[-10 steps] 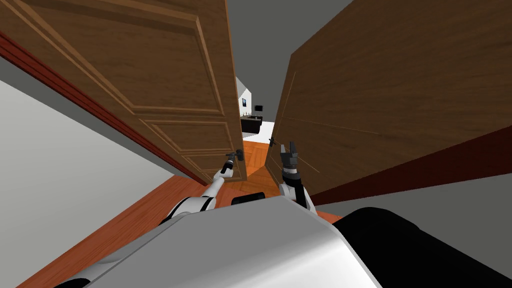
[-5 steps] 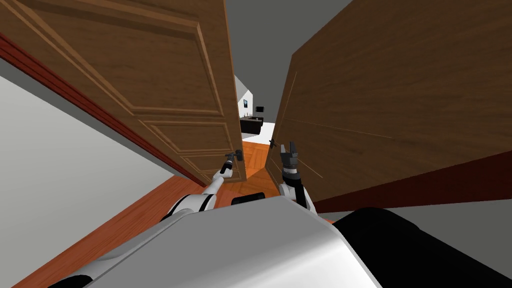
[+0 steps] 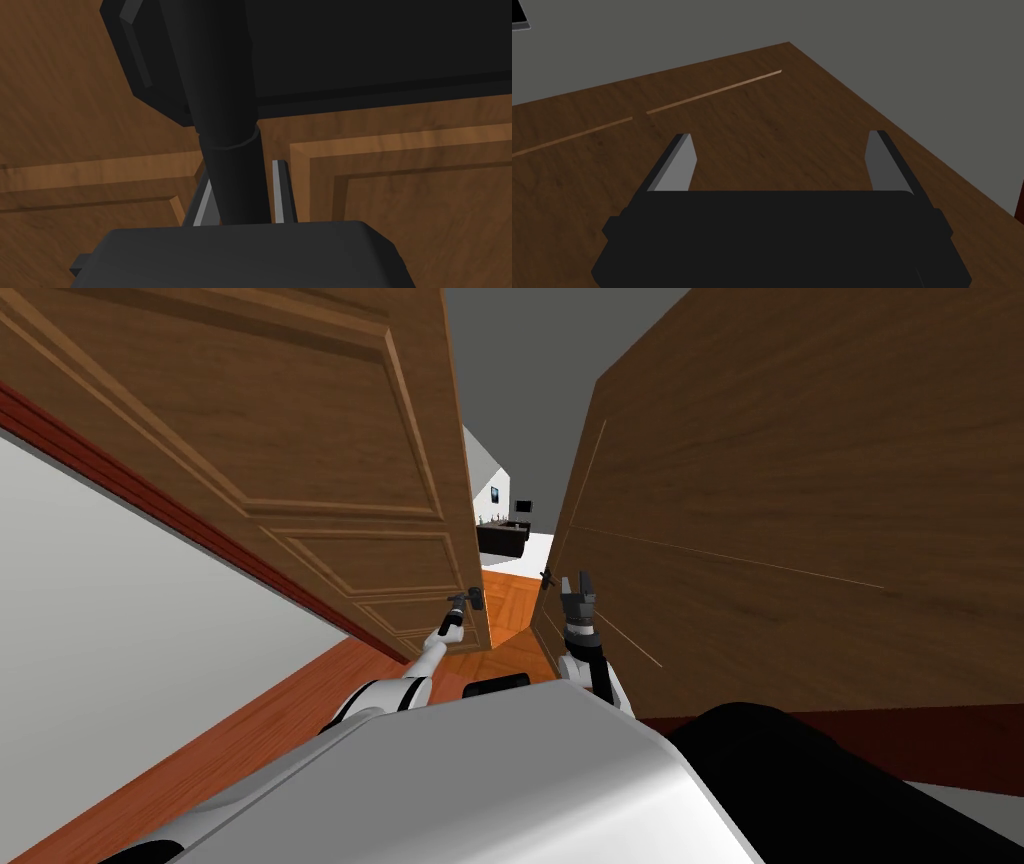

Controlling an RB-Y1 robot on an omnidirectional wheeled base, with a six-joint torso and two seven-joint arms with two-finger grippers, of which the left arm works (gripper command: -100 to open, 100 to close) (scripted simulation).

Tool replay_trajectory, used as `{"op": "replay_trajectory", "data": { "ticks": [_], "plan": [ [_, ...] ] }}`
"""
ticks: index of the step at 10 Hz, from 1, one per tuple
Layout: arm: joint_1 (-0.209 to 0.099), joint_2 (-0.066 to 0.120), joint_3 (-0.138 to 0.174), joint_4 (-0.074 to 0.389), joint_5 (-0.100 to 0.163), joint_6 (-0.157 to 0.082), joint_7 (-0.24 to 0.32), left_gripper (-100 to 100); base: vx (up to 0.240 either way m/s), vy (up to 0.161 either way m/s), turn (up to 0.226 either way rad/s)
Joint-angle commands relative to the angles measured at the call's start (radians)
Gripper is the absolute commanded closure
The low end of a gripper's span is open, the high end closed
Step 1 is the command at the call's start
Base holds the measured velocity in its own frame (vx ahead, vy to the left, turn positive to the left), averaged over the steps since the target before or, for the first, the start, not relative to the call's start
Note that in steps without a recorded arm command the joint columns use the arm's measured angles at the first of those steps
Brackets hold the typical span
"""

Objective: Push the door open

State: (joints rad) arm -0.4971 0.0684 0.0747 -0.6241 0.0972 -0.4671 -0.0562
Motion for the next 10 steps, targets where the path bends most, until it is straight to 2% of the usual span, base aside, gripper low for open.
{"op": "replay_trajectory", "data": {
  "ticks": [1, 4, 6, 7, 9, 10],
  "plan": [
    [-0.001, 0.013, 0.029, -0.012, 0.008, 0.0, -0.009, 100, 0.182, -0.161, 0.109],
    [-0.003, 0.005, 0.063, -0.009, 0.016, 0.0, -0.027, 100, 0.179, -0.144, 0.11],
    [-0.004, 0.002, 0.073, -0.008, 0.019, 0.001, -0.033, 100, 0.133, -0.089, 0.065],
    [-0.005, -0.005, 0.09, -0.006, 0.023, 0.001, -0.042, 100, 0.116, -0.075, 0.065],
    [-0.006, -0.012, 0.104, -0.005, 0.026, 0.001, -0.05, 100, 0.145, -0.12, 0.089],
    [-0.002, -0.008, 0.1, 0.003, 0.026, -0.001, -0.046, 100, 0.057, -0.046, 0.05]
  ]
}}
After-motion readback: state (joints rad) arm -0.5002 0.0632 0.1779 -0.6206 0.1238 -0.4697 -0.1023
